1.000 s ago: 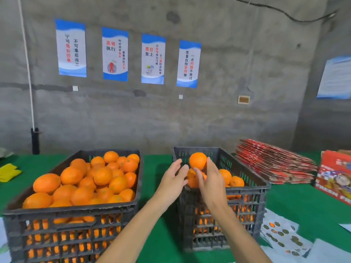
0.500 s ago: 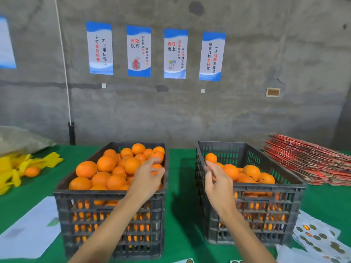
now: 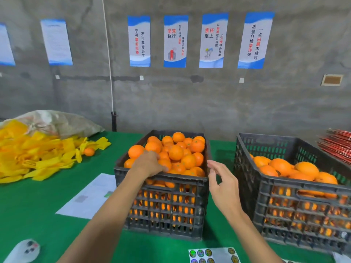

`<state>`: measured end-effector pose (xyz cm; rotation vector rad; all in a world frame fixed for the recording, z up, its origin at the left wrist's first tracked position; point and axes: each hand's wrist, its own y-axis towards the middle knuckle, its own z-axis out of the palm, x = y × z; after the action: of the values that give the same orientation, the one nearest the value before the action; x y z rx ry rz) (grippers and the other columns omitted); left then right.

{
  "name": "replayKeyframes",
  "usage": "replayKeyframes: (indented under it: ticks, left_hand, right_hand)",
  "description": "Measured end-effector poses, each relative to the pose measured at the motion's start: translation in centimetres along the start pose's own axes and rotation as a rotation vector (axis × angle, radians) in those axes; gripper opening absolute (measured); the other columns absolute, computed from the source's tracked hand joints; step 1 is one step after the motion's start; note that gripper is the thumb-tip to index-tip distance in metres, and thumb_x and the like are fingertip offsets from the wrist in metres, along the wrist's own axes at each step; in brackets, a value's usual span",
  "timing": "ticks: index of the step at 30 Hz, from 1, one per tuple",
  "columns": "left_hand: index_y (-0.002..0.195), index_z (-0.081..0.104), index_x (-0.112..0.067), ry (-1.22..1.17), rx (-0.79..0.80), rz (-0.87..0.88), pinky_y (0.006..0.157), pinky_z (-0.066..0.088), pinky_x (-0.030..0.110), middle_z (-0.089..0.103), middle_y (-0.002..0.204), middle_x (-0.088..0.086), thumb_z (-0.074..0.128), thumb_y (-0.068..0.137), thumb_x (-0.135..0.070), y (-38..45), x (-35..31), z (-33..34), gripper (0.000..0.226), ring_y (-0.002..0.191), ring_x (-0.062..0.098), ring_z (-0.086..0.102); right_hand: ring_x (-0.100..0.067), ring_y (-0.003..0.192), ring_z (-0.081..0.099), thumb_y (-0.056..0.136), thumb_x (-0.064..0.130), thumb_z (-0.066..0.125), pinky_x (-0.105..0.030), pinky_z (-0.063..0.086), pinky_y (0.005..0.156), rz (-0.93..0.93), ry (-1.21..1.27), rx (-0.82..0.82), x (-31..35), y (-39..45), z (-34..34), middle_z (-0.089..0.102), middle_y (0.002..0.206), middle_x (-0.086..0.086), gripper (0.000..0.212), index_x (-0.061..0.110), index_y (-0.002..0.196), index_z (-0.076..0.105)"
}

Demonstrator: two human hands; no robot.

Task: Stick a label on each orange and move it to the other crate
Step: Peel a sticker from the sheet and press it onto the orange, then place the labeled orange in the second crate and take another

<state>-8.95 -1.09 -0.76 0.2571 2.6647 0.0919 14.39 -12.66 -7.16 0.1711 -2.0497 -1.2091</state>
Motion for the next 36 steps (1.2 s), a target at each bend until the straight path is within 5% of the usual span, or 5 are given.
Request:
replayKeyframes:
  ticks: [7, 11, 18, 29, 36]
  left_hand:
    - [0.078, 0.063, -0.023, -0.175, -0.222, 0.081, 0.062, 0.053, 0.040, 0.060, 0.064, -0.002, 0.082, 0.070, -0.049, -0.6, -0.3, 0.3, 0.033, 0.071, 0.026, 0.066]
    - [0.120, 0.072, -0.020, -0.644, -0.434, 0.198, 0.082, 0.059, 0.028, 0.073, 0.102, -0.006, 0.084, 0.076, -0.055, -3.8, -2.6, 1.0, 0.057, 0.097, 0.008, 0.068]
    - [0.117, 0.071, -0.012, -1.311, -0.231, 0.266, 0.076, 0.054, 0.010, 0.080, 0.100, -0.007, 0.082, 0.084, -0.015, -12.8, -6.8, 7.1, 0.035, 0.096, 0.003, 0.074]
    - [0.101, 0.079, -0.014, -1.186, 0.166, -0.083, 0.078, 0.062, 0.030, 0.080, 0.091, 0.002, 0.081, 0.087, -0.026, -16.4, -4.8, 21.6, 0.018, 0.087, 0.021, 0.078]
    - [0.094, 0.077, -0.014, -1.072, 0.186, -0.239, 0.092, 0.059, 0.047, 0.079, 0.087, 0.004, 0.083, 0.085, -0.031, -16.4, -4.7, 26.3, 0.020, 0.090, 0.027, 0.076]
  right_hand:
    - [-0.005, 0.113, 0.064, 0.100, 0.002, 0.055, -0.033, 0.053, 0.101, 0.078, -0.006, -0.047, -0.5, -0.9, -2.0, 0.071, 0.119, 0.005, 0.029, 0.010, 0.122, 0.071]
    - [-0.003, 0.114, 0.063, 0.101, 0.004, 0.054, -0.028, 0.052, 0.100, 0.107, -0.013, -0.064, -1.3, -1.8, -3.6, 0.070, 0.119, 0.006, 0.029, 0.011, 0.123, 0.070]
    - [-0.002, 0.110, 0.065, 0.101, 0.004, 0.053, -0.025, 0.054, 0.093, 0.244, -0.037, 0.010, -4.4, -6.8, -5.1, 0.071, 0.115, 0.006, 0.028, 0.012, 0.121, 0.070]
    - [-0.020, 0.125, 0.058, 0.098, 0.003, 0.053, -0.033, 0.043, 0.111, 0.490, -0.302, 0.499, -9.4, -16.9, -6.0, 0.066, 0.132, -0.004, 0.041, 0.013, 0.136, 0.063]
    - [-0.015, 0.112, 0.052, 0.097, 0.041, 0.062, -0.032, 0.048, 0.089, 0.441, -0.449, 0.588, -10.8, -19.4, -6.6, 0.067, 0.119, 0.005, 0.037, 0.021, 0.128, 0.066]
